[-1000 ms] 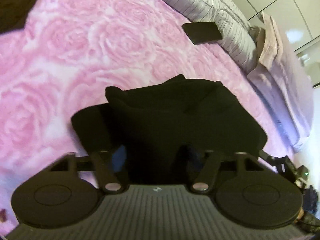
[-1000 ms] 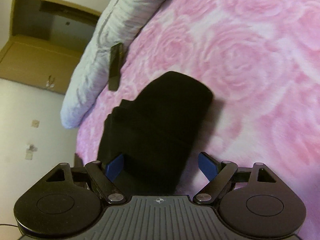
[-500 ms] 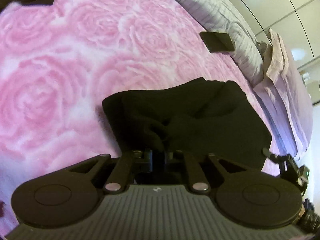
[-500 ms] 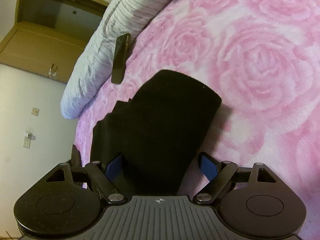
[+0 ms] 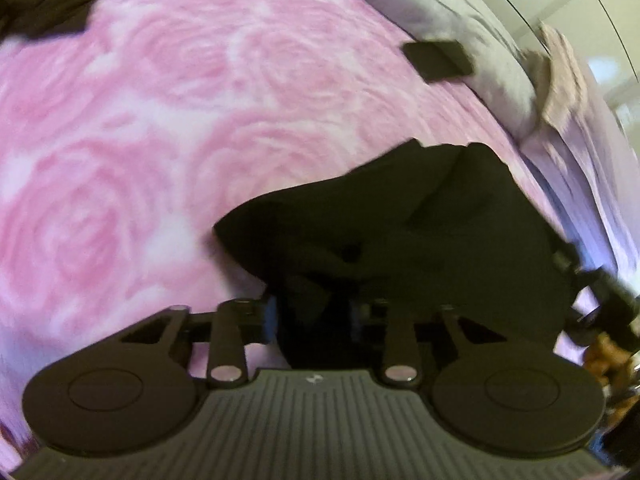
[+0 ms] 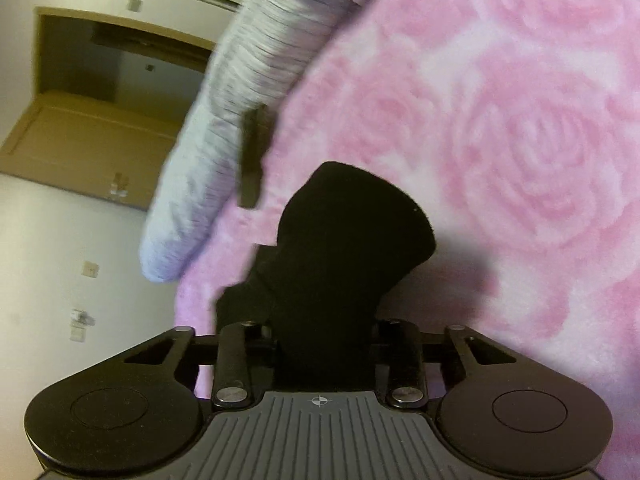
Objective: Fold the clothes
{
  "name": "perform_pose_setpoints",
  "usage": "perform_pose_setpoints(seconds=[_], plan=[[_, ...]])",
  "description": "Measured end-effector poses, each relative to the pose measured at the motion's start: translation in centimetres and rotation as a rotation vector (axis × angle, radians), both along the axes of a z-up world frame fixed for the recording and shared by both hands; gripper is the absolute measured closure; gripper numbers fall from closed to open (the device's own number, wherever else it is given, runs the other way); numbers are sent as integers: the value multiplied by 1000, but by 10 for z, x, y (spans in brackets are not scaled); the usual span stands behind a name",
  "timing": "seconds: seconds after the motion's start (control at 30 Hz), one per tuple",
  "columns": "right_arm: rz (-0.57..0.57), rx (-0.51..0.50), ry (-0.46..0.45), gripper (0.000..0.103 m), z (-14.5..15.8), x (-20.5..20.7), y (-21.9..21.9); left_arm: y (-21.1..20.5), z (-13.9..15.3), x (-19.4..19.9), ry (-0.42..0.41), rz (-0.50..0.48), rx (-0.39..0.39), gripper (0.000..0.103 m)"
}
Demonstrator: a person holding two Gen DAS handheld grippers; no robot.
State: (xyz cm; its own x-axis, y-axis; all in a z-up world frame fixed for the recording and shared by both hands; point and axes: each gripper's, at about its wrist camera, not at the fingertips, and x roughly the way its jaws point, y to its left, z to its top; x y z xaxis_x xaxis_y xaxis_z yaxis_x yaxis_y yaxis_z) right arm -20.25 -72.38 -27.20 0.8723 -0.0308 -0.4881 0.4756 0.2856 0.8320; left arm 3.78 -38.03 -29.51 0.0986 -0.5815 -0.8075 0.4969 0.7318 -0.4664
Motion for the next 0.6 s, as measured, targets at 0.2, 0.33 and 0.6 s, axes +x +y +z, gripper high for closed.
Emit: perform_pose_setpoints(seconds=[0.2,0.33,0.6], plan=[[-221,-29,7,73,47,-105,48,-75,7,-39,-13,-323,-29,89],[-426,-25,104,73,56,-211,95,-128,6,-72,-17,-534,-47,88],[-553,79,308,55,30,-302,139,-146,14,-123,-103,-561,-11,76]])
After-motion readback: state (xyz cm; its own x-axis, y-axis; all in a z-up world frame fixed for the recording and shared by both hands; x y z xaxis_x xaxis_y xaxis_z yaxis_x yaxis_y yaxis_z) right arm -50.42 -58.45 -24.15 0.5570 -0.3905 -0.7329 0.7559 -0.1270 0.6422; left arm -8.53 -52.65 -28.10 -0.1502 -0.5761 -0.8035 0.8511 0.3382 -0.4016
